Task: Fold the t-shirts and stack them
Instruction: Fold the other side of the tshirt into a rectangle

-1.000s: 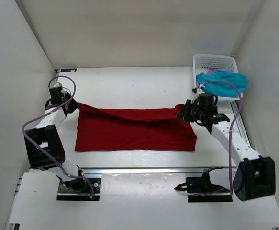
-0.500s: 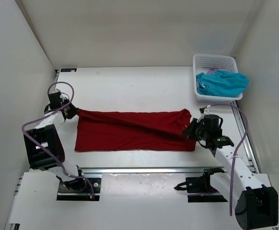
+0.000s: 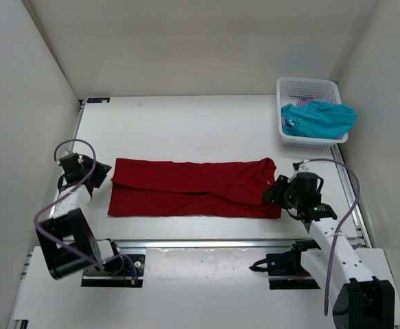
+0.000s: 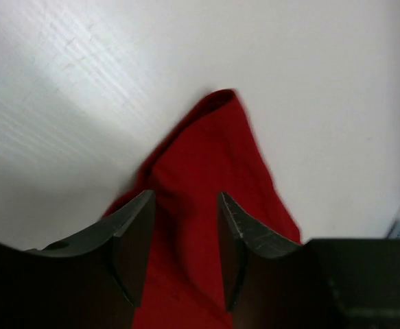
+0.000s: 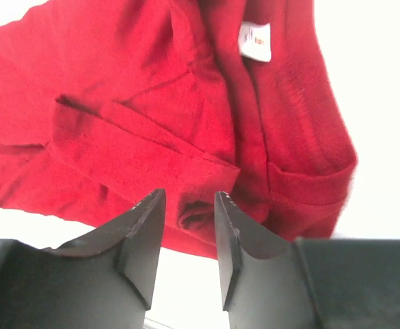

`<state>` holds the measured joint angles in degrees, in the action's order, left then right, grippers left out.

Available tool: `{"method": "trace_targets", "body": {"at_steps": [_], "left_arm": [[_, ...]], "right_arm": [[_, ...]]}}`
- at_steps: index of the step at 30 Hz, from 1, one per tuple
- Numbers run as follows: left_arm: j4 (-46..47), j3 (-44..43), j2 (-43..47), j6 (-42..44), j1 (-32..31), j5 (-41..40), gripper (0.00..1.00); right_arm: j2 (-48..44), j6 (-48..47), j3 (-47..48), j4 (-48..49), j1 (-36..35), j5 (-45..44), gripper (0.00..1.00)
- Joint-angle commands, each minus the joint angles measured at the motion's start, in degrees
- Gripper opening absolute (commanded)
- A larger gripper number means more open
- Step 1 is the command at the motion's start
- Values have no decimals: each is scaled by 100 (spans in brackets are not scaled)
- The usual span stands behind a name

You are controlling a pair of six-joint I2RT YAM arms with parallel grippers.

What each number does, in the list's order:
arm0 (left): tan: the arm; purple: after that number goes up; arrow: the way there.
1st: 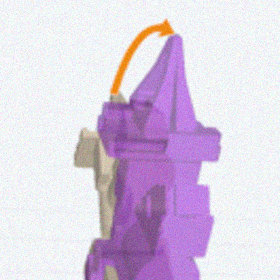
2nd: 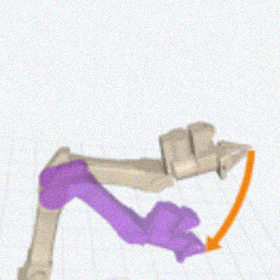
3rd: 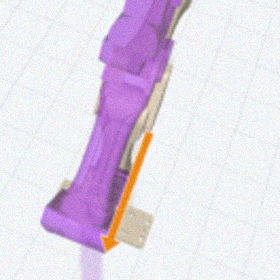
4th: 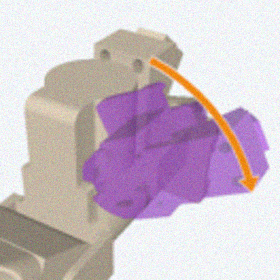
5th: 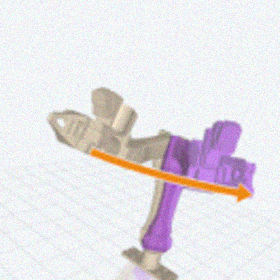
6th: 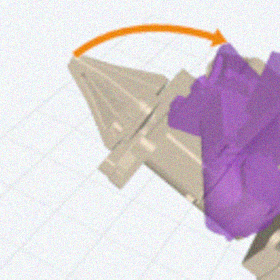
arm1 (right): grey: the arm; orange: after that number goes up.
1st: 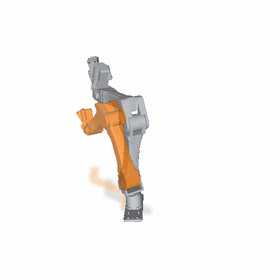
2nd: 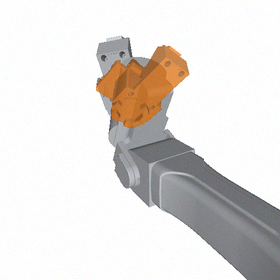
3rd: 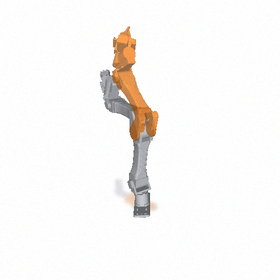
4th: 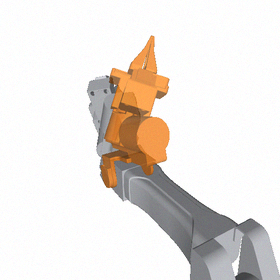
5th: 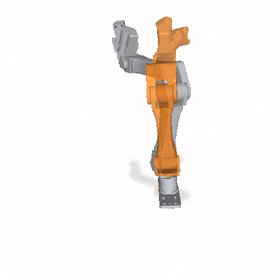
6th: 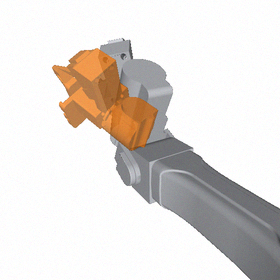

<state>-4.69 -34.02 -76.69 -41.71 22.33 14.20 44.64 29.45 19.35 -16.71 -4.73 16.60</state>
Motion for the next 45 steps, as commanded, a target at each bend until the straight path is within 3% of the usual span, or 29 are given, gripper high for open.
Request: {"method": "trace_targets", "body": {"at_steps": [1,3,6,9,13,16,20,22,29,35,42,44,45], "left_arm": [[599,167,908,-267,-131,-636,51],[688,194,1076,-162,-307,-848,42],[706,97,1147,49,-1026,-1129,38],[952,71,1060,14,-1782,-1296,38],[1250,-87,437,-74,-2574,-1139,38],[1453,-262,-204,-170,-2707,-779,37],[1812,-386,-1057,-459,-2681,-260,34],[1927,-412,-1330,-539,-2594,-6,34],[2456,-254,-1753,-953,-2312,338,32],[2359,-245,-1516,-882,-2268,154,32],[2473,-245,-1481,-997,-2056,321,32],[2377,-298,-1350,-988,-2144,250,32],[2359,-359,-1314,-953,-2153,207,32]], "right_arm": [[-193,-53,506,116,-1,-305,34],[-149,-62,753,98,-325,-569,32],[420,-97,1017,430,-1281,-860,3],[1481,-141,1429,1036,-1924,-799,0],[3107,-510,2211,1390,-2374,-675,20],[3804,-818,2748,1521,-2366,-868,34],[4657,-1002,3337,1189,-2269,-781,37],[4746,-1055,3365,1065,-2365,-816,34],[4422,-985,2837,872,-2848,-1018,0],[3658,-722,2354,520,-3393,-1194,0],[3121,-142,1967,528,-3876,-448,0],[3095,-1,2011,641,-3939,-263,6],[3086,60,2037,677,-3904,-10,14]]}}
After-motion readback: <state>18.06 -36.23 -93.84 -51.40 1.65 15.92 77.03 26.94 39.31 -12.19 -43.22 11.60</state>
